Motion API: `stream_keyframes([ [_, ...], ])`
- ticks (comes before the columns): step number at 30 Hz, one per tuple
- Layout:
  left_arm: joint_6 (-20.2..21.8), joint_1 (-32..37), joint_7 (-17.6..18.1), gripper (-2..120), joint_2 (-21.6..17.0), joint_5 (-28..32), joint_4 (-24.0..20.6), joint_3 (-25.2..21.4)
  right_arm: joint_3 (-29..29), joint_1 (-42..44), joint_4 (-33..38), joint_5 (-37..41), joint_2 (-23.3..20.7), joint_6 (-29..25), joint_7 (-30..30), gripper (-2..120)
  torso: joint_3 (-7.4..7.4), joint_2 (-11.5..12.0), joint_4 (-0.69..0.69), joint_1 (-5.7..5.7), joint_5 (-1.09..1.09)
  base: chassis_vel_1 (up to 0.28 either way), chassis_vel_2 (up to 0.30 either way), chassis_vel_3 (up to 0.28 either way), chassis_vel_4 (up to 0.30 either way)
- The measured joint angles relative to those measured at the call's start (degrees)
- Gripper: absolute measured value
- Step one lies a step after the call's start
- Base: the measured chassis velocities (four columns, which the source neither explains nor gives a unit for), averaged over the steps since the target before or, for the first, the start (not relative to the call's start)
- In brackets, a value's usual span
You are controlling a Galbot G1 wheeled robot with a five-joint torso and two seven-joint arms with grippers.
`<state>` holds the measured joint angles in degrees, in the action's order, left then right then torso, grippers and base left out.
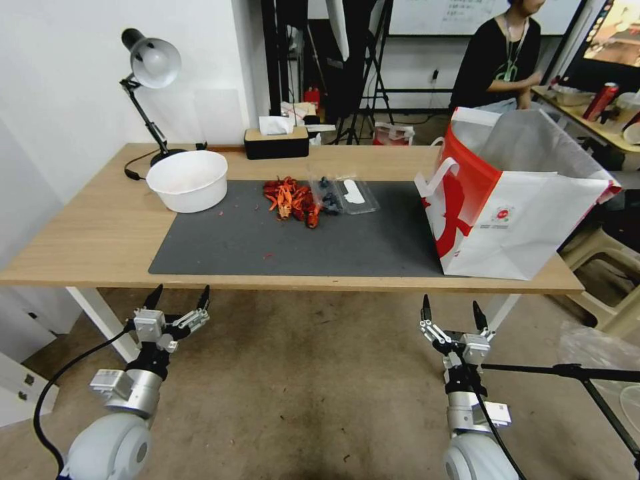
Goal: Pick up the trash from the table and place it into the takeout bag.
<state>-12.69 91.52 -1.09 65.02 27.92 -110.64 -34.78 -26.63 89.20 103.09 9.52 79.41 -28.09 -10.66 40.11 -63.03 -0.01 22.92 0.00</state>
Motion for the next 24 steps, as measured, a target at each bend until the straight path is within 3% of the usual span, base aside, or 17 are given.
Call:
stream_keyframes([
  [24,-0.09,-0.35,-0.04,100,-0.19,-0.12,0.12,0.29,0.02,-0.02,0.05,-0.04,0.08,-0.13,-0.04,100,0.0,0.0,0.01,0.0,0.0,0.0,0.0,0.0,0.0],
])
